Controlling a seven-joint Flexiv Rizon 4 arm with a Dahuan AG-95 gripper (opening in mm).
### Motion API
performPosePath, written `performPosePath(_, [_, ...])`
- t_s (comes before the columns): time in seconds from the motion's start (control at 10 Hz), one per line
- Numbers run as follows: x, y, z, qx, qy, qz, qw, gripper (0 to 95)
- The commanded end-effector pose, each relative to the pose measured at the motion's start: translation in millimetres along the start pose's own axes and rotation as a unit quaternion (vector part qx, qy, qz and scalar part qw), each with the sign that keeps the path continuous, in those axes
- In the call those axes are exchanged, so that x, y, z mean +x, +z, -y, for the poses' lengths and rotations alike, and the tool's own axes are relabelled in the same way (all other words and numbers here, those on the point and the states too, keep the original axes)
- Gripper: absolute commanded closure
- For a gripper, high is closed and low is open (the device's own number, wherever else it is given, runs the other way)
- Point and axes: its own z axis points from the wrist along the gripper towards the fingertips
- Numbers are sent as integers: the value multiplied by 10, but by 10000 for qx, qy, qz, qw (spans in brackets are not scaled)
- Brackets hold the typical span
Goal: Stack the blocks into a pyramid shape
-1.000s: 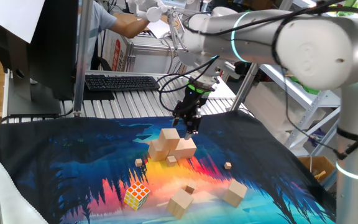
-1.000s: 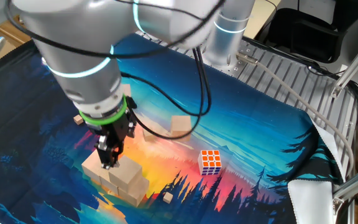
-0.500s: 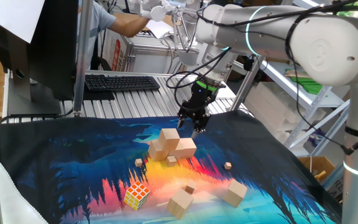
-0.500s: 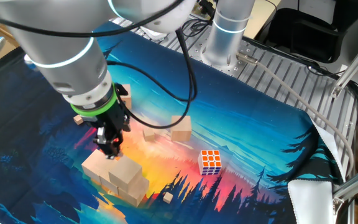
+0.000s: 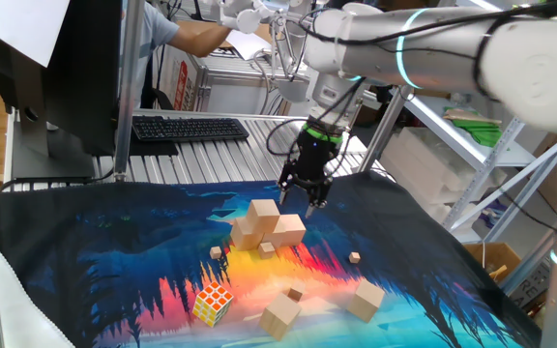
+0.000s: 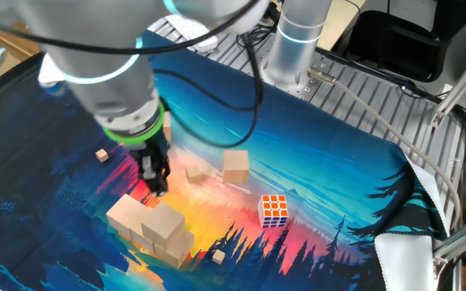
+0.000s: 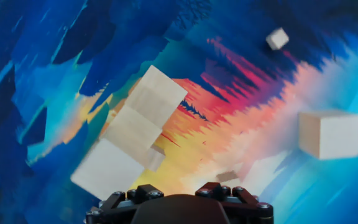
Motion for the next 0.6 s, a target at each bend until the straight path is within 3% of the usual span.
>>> performPosePath(0.1, [-3,-14,11,32,-535,36,9986,380])
performPosePath(0.3, [-3,-14,11,-41,-706,-14,9975,380])
performPosePath(0.6, [-3,-14,11,-36,-700,20,9975,380])
